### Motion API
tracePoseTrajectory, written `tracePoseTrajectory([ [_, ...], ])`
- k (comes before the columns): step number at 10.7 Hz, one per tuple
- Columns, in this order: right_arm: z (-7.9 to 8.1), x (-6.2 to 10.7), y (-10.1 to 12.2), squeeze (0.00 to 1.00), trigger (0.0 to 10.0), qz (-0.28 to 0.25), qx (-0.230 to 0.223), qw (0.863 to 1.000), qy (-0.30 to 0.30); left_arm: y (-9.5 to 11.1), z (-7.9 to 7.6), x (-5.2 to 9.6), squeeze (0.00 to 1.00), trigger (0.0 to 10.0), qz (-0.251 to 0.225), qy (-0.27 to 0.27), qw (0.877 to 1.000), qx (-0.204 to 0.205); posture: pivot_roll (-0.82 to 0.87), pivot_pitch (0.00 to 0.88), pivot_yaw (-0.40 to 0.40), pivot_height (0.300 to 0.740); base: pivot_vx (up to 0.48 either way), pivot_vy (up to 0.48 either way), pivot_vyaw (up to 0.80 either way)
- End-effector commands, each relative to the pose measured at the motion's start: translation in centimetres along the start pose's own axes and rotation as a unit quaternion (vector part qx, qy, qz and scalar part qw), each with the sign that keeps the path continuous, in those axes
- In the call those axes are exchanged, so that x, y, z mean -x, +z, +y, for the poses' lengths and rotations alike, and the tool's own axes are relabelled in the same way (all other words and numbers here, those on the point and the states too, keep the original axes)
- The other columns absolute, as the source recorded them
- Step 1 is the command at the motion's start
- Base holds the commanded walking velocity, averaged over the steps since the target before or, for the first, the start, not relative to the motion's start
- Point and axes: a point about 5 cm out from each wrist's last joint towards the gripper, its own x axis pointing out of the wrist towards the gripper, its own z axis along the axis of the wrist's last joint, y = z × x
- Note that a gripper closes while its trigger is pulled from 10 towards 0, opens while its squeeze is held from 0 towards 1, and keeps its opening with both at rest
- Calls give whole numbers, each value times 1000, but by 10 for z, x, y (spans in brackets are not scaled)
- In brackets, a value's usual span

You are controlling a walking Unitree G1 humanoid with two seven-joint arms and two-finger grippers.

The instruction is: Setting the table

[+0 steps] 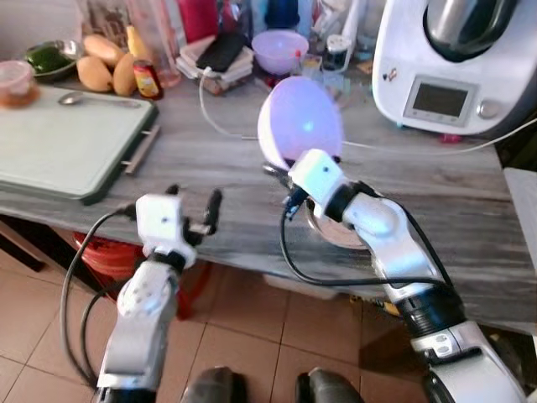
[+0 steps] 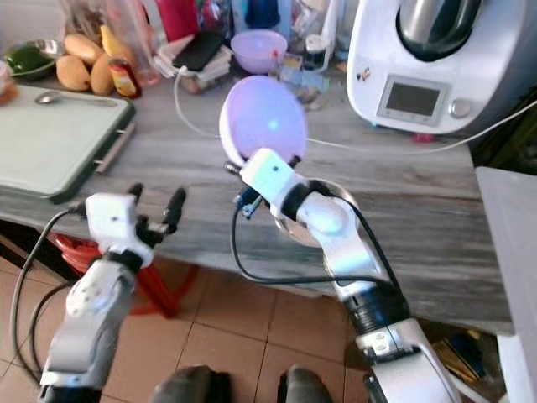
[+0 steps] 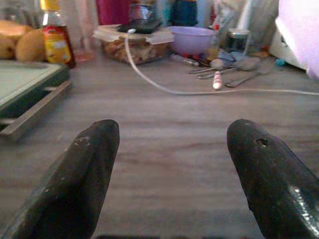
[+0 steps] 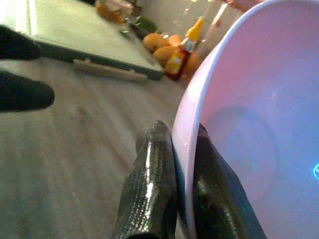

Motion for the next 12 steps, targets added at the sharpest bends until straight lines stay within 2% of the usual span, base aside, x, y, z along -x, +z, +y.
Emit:
tracePoseTrajectory([
  [1, 0, -1, -5, 0, 3451, 18, 4, 1000, 21, 4, 0, 3, 0, 10000, -5, 3, 1000, 0, -23, 125, 16, 740, 0, 0, 0],
  [2, -2, -2, -8, 0, 5137, 29, -7, 999, 29, 3, -1, 3, 0, 10000, -3, 2, 1000, 1, -21, 127, 17, 740, 0, 0, 0],
  [3, -6, -3, -14, 0, 10000, 56, 7, 998, 35, 3, -2, 3, 0, 10000, -2, -1, 1000, 0, -20, 128, 17, 740, 0, 0, 0],
  [6, -13, -1, -24, 0, 10000, 91, 43, 994, 46, 2, -4, 4, 0, 10000, 3, -4, 1000, 5, -23, 134, 18, 740, 0, 0, 0],
  [10, -15, 0, -30, 0, 10000, 104, 49, 989, 89, 2, -5, 4, 0, 10000, 7, -7, 1000, 8, -22, 141, 17, 740, 0, 0, 0],
  [11, -16, 0, -32, 1000, 10000, 107, 54, 989, 93, 2, -6, 4, 0, 10000, 8, -7, 1000, 8, -21, 142, 17, 740, 0, 0, 0],
  [12, -16, 0, -32, 1000, 10000, 108, 55, 988, 95, 2, -5, 4, 0, 10000, 9, -7, 1000, 8, -20, 141, 17, 740, 0, 0, 0],
])
